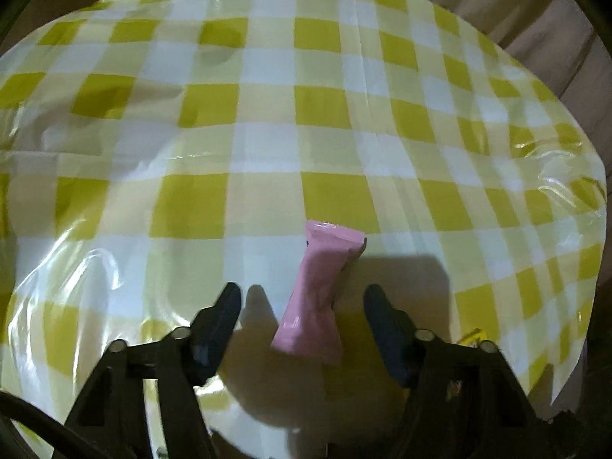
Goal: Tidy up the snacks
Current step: 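Grasp the pink bar with the left gripper while the right gripper grasps the blue nut bag, then carry both packets into the white box and open both grippers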
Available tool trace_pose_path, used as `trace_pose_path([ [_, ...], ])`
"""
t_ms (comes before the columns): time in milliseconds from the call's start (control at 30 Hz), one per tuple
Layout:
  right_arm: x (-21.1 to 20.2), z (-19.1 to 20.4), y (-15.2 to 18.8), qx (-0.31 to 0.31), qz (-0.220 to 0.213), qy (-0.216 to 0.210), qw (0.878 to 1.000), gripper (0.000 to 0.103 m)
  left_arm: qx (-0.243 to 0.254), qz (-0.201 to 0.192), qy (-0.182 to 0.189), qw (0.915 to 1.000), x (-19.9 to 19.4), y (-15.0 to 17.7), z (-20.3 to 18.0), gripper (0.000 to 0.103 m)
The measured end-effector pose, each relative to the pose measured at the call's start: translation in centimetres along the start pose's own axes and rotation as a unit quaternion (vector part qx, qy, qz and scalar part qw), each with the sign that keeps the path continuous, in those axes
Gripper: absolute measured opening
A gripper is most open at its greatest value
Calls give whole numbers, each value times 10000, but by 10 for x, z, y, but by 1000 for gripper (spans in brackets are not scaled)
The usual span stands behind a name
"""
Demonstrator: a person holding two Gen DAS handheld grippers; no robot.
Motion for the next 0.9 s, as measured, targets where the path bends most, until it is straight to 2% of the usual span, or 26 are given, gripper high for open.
trace_pose_path([
  [67,2,2,-2,-19,-45,27,10000,93,75,104,-8,9999,8,-1,-1,40],
  [100,3,3,-3,-29,-61,42,10000,92,138,83,-98,9998,9,-2,-2,38],
  [133,3,3,-3,-46,-81,70,9999,92,168,89,-103,9998,9,-2,-3,32],
  [233,5,9,-2,-90,-155,140,9997,89,193,55,-54,9998,7,-1,-4,22],
  [333,2,10,1,-60,-239,108,9996,79,192,-39,-3,9998,0,2,-5,21],
  [500,4,9,5,-10,-284,-14,9996,73,141,-277,17,9995,-25,11,-9,20],
  [733,-3,0,10,105,-289,-220,9993,69,48,-620,3,9981,-71,39,-23,20],
  [900,-18,-6,16,87,-412,-214,9989,68,-111,-779,43,9969,-96,61,-31,20],
])
Point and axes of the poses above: each gripper's, at about its wrist camera, not at the fingertips, and x roughly the way its jaws point, z to its left, y to its underside, the point moved 3 cm from there along x, roughly the way its jaws point, and after that the axes turned 13 degrees about x, right-handed, at the moved point
